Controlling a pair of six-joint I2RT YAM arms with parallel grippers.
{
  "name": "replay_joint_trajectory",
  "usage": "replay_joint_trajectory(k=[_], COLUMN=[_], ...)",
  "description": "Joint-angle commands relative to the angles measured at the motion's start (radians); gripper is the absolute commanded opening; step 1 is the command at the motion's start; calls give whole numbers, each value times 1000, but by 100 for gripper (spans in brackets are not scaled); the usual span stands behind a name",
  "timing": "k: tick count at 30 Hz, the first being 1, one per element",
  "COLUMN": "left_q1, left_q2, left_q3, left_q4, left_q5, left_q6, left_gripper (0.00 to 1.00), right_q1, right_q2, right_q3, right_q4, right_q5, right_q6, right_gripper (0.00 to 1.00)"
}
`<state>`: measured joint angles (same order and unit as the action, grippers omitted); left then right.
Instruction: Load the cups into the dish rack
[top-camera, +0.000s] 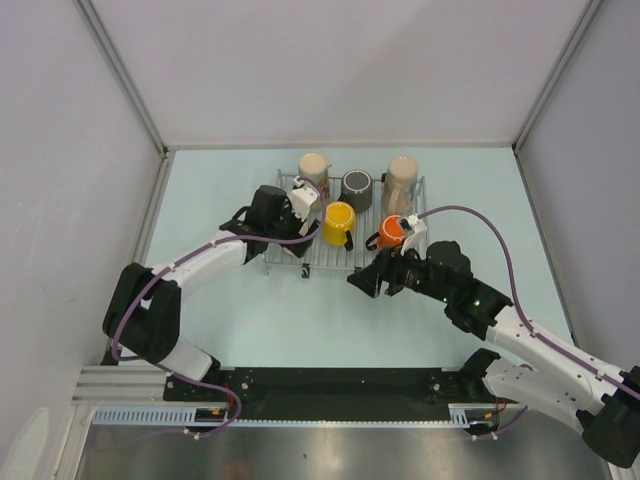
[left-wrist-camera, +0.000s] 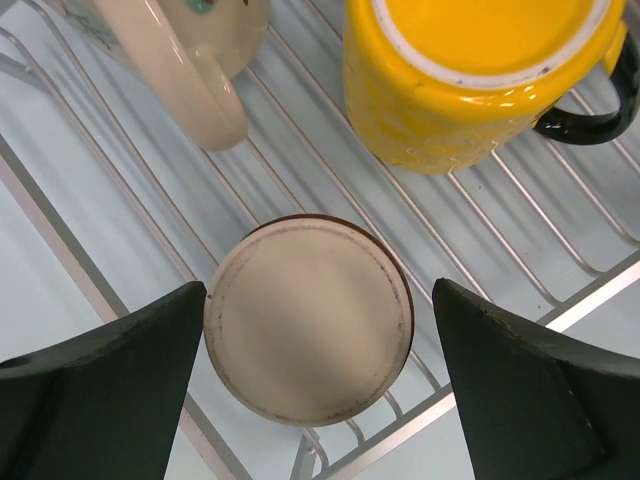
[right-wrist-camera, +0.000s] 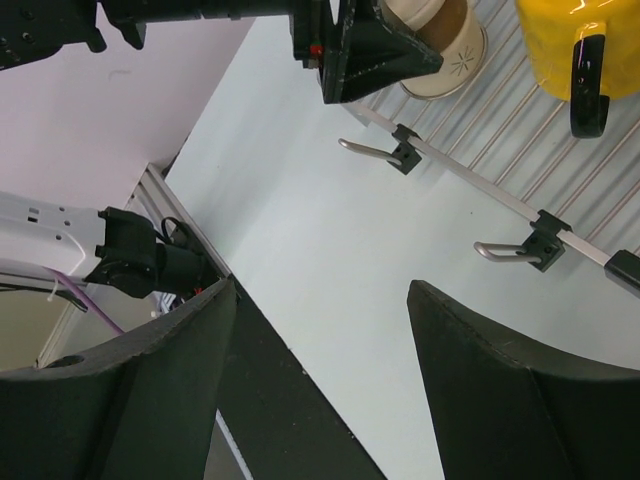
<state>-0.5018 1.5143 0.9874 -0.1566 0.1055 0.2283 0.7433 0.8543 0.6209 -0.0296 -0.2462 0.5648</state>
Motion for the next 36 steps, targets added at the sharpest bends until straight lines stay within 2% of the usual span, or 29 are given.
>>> replay_joint_trajectory(k=[1, 12, 16, 19, 21, 23, 28, 36], left_q1=[-1, 0, 2, 3, 6, 9, 11, 14], left_q2=[9, -118, -216, -298, -354, -393, -488, -506], left_q3=[11, -3, 17, 22, 13, -22, -140, -167], left_q4=[-3, 0, -6, 0, 6, 17, 78, 103], left_q5=[-30, -47, -61, -81, -93, -92, -92, -101], left_q6=[-1, -20, -23, -14, -12, -15, -3, -7], left_gripper=[100, 100, 100, 100, 100, 100, 100, 100], right_q1=[-10, -32, -32, -32, -32, -30, -13, 48], right_q2=[2, -5, -4, -14, -24, -24, -31, -107], right_q3=[-7, -41, -49, -50, -49, -44, -24, -26], right_q4=[63, 76, 62, 39, 7, -21, -85, -113], right_q5=[-19, -13, 41, 111, 178, 291, 410, 573], right_q6=[-22, -43, -62, -71, -85, -88, -77, -79], right_gripper=[75, 77, 85, 92, 100, 100, 100, 100])
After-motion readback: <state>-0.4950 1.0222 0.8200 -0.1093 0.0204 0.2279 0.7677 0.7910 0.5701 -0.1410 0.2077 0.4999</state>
